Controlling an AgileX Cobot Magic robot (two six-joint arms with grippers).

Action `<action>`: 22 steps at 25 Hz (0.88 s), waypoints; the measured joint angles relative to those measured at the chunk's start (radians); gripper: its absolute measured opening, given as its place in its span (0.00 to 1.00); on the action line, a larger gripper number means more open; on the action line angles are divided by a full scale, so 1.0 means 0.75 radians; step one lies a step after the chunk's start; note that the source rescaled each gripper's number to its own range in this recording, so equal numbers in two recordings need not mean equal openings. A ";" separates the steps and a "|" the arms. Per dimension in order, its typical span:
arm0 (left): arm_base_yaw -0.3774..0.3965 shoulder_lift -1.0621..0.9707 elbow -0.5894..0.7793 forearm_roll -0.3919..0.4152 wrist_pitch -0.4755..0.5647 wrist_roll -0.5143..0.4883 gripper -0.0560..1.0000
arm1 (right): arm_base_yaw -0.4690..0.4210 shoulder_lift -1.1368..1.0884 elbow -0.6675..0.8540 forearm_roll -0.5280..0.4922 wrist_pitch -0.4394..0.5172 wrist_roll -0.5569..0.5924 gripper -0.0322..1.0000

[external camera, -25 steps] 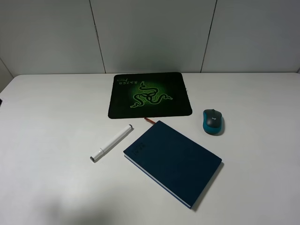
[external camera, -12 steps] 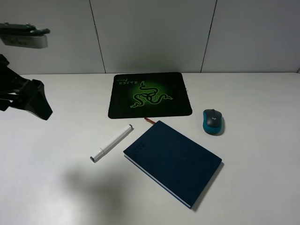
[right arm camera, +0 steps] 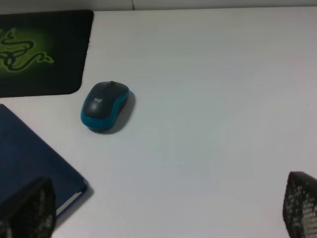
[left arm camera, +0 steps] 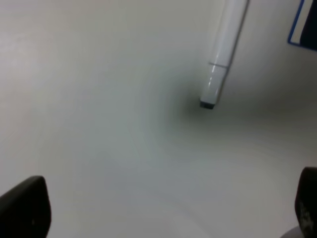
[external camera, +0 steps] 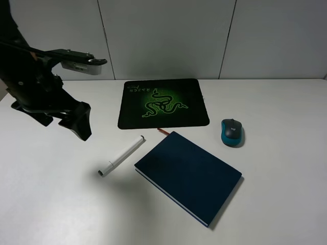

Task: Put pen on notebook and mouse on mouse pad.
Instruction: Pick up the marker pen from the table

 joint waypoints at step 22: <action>-0.154 0.374 -0.102 0.095 -0.174 -0.027 0.99 | 0.000 0.000 0.000 0.000 0.000 0.000 1.00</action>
